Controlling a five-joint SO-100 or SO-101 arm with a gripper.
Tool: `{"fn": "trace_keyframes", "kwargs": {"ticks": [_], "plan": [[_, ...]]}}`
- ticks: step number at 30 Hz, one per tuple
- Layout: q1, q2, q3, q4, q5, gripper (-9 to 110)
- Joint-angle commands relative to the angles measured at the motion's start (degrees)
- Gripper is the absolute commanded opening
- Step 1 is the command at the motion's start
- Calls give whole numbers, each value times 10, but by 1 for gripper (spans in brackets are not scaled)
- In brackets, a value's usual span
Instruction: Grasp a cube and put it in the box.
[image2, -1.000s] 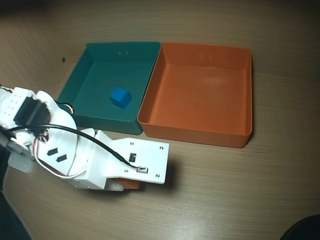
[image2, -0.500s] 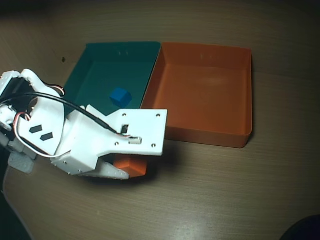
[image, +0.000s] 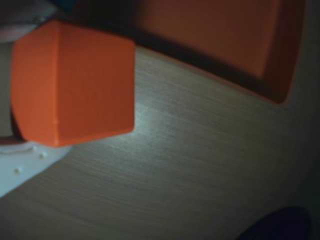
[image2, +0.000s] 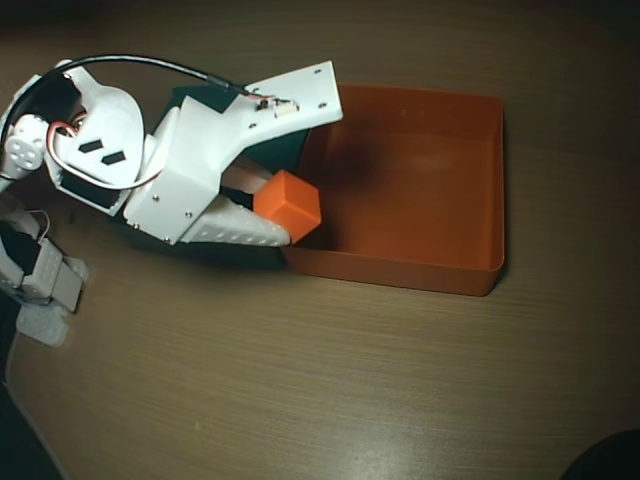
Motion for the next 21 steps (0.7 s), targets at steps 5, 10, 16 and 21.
{"fn": "trace_keyframes", "kwargs": {"ticks": [5,10,16,21], "plan": [[-54,-49,-105,1,6,-5],[-76,-131,-185,1,6,-5],[-98,-244,-279,1,6,-5],[-122,-340,-340,-6,5,-5]]}}
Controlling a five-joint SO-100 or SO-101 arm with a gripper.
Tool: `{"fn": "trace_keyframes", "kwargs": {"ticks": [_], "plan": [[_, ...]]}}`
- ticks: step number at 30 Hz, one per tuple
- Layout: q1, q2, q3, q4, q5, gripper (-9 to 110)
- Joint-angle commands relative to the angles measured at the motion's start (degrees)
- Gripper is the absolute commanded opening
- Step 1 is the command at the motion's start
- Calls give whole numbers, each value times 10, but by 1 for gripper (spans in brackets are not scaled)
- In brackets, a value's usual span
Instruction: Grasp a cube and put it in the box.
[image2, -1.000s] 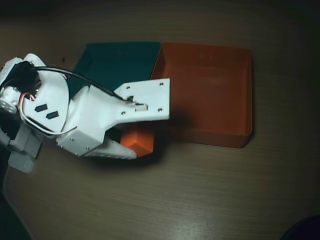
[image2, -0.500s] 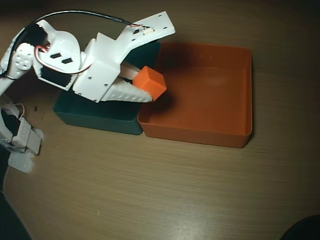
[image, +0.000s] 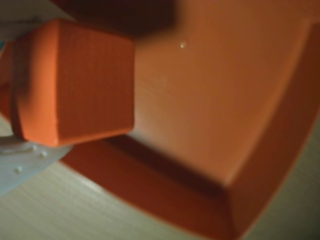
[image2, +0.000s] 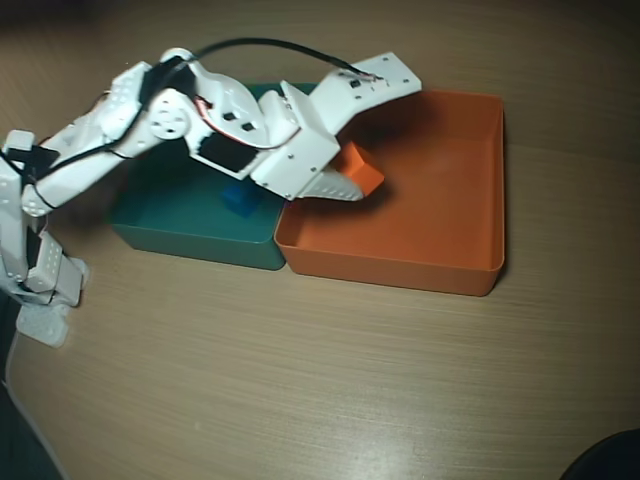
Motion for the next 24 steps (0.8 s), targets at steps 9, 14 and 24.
{"fn": "trace_keyframes", "kwargs": {"ticks": [9,14,24], "plan": [[-17,-110,-159,-7,5,-5],[-15,-130,-183,-7,6,0],[-8,-131,-178,-7,5,38]]}}
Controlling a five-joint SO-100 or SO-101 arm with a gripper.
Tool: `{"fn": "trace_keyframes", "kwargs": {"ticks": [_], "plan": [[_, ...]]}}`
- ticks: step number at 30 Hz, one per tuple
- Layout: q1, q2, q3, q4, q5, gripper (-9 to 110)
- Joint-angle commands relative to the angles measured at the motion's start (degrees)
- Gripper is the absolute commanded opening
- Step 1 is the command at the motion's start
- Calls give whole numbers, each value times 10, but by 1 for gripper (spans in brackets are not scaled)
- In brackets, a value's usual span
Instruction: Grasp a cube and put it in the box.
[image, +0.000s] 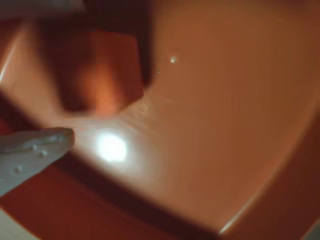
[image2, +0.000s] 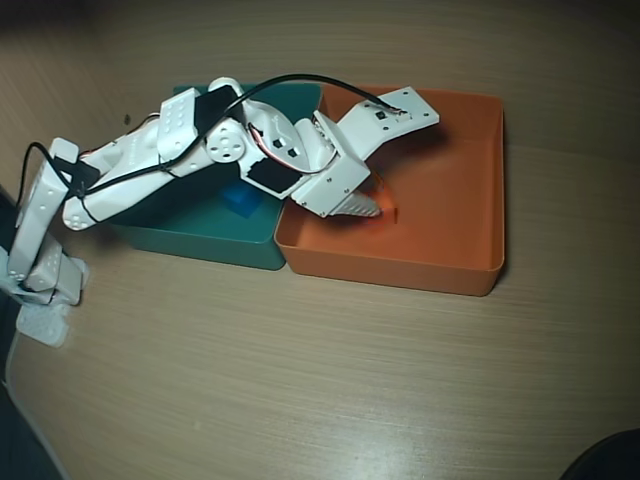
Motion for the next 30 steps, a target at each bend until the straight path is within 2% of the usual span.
{"fn": "trace_keyframes", "kwargs": {"ticks": [1,6,20,30], "plan": [[4,21,-41,-7,5,41],[4,24,-41,-7,5,49],[4,33,-38,-7,5,49],[6,147,50,-7,5,49]]}}
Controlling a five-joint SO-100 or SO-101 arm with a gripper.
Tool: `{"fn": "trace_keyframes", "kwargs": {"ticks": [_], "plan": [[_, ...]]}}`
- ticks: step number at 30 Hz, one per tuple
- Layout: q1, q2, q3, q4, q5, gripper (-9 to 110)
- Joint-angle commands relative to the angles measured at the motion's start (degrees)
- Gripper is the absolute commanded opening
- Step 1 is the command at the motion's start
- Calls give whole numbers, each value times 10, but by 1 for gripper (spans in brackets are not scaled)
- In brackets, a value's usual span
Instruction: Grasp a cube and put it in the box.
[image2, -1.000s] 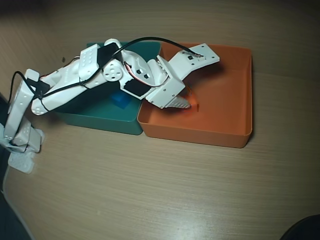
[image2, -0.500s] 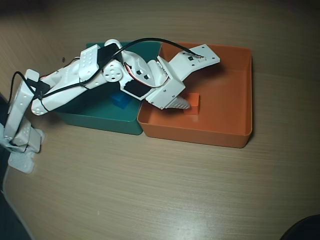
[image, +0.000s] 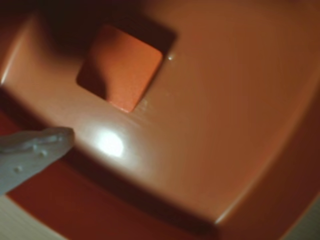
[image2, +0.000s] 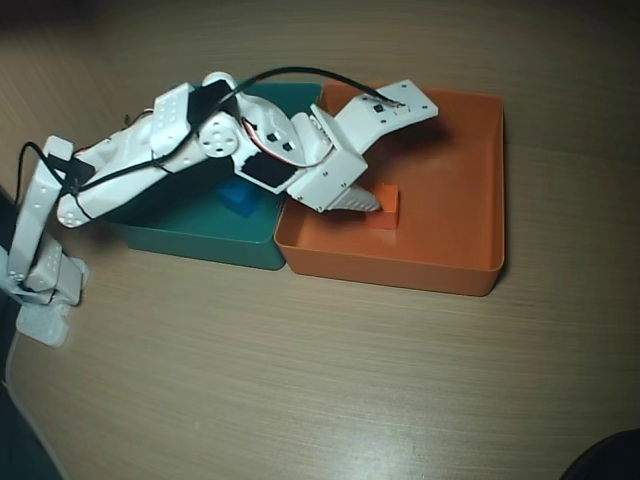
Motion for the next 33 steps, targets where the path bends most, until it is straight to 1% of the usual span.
{"fn": "trace_keyframes", "kwargs": {"ticks": [1,6,12,14,18,25,28,30,33], "plan": [[4,108,29,-7,5,49],[4,141,78,-7,5,49],[4,148,83,-7,5,49],[4,148,83,-7,5,47],[4,149,82,-7,5,36],[1,149,82,-7,6,5],[-1,150,82,-7,6,-6],[-2,151,82,-7,6,-7],[-2,152,82,-7,6,-4]]}}
